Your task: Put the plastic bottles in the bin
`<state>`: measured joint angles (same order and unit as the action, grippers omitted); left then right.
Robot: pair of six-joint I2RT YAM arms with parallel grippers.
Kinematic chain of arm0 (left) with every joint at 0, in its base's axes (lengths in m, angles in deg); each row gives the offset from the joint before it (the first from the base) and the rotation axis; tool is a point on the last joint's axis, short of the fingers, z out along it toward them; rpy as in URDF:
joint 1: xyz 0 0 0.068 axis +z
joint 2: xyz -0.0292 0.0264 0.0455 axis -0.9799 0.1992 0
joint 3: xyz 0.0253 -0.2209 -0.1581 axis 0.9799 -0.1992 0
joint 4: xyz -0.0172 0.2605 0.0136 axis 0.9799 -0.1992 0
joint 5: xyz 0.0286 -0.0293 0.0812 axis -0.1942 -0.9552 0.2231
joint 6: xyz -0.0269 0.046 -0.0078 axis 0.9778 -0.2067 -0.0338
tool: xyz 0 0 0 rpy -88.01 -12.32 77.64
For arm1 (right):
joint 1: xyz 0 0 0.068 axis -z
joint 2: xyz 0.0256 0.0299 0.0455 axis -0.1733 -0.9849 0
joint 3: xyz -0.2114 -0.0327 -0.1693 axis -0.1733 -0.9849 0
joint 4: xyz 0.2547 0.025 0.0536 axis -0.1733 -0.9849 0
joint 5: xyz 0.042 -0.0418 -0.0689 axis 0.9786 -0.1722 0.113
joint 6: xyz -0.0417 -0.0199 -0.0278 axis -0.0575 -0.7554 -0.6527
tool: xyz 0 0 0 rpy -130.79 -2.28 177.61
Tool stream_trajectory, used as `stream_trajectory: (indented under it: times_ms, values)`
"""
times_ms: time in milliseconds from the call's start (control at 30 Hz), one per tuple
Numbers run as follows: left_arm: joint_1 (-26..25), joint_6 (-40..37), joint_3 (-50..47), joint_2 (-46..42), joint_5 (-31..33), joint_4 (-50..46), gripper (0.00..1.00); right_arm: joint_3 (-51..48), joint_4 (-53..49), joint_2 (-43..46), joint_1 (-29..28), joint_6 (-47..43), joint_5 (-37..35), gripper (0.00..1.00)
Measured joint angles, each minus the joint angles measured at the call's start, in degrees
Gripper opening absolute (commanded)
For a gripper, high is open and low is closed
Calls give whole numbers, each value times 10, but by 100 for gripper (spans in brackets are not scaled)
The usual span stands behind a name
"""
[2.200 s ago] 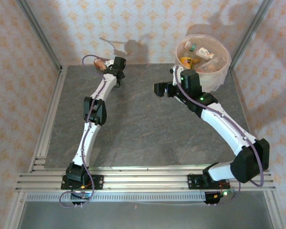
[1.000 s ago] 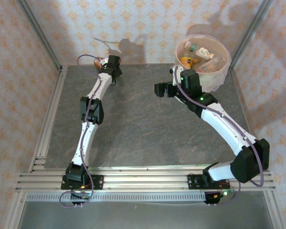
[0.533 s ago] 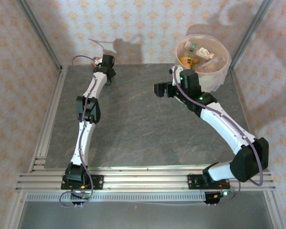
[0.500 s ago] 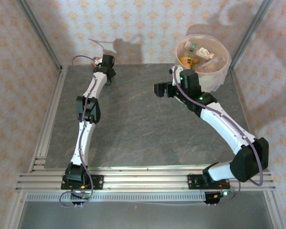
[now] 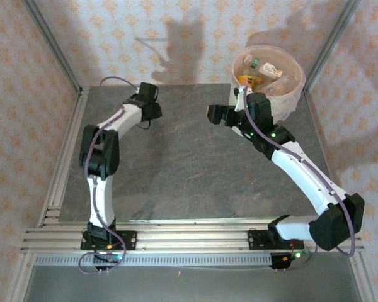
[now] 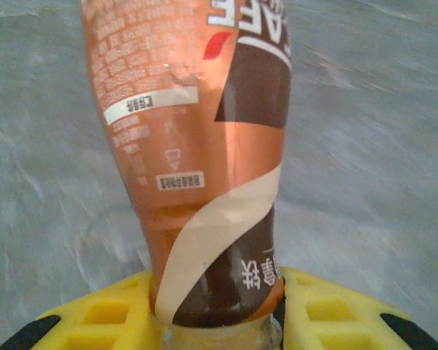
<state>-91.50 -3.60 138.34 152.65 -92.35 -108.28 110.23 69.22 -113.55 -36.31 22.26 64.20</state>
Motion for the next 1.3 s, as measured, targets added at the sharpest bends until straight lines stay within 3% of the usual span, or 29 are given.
stream_trajectory:
  times_ms: [200, 400, 600, 900, 1033, 1167, 1300]
  values:
    - [-95, -11, -183, -249, -61, 96, 24, 5, 6, -5, 0, 109, 11, 99]
    - [-95, -12, -278, -389, -134, 128, 23, 14, 57, -22, 0, 193, 99, 99]
    - [-99, -12, -287, -437, -261, 135, 21, 36, 103, -46, 0, 224, 219, 99]
    - [-136, -17, -290, -447, -384, 158, 20, 40, 146, -72, 0, 255, 298, 99]
    - [-159, -34, -266, -422, -415, 147, 20, 40, 159, -81, -2, 267, 299, 99]
    - [-167, -44, -256, -412, -422, 141, 20, 40, 158, -77, -2, 269, 272, 77]
    - [-167, -51, -253, -404, -420, 138, 20, 40, 137, -63, -2, 262, 247, 67]
